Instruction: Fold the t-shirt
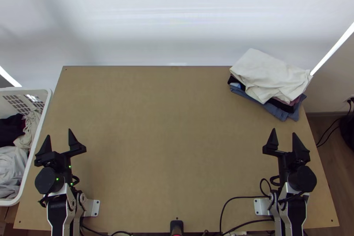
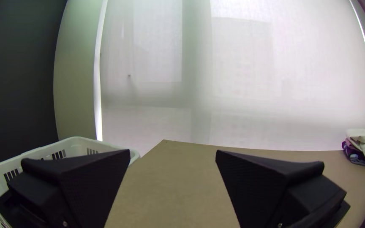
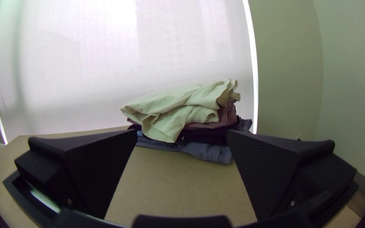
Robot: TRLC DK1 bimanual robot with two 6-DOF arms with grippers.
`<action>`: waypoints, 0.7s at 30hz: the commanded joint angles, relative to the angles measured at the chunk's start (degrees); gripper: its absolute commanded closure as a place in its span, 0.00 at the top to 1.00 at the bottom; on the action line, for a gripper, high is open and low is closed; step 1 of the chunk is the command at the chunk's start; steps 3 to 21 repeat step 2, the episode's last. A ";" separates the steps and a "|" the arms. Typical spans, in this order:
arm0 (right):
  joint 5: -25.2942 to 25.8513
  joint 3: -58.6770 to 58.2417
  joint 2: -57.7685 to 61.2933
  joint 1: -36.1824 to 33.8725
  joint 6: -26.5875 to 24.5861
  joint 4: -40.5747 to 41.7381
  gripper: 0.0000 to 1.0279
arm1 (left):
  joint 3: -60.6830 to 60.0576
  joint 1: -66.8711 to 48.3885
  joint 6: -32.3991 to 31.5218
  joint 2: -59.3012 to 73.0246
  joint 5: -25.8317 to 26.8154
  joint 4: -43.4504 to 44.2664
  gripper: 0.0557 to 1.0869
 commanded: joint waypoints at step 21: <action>0.46 -0.58 -0.19 -0.29 0.65 -0.39 0.96 | -2.35 0.30 -0.46 -0.21 0.58 -0.66 0.96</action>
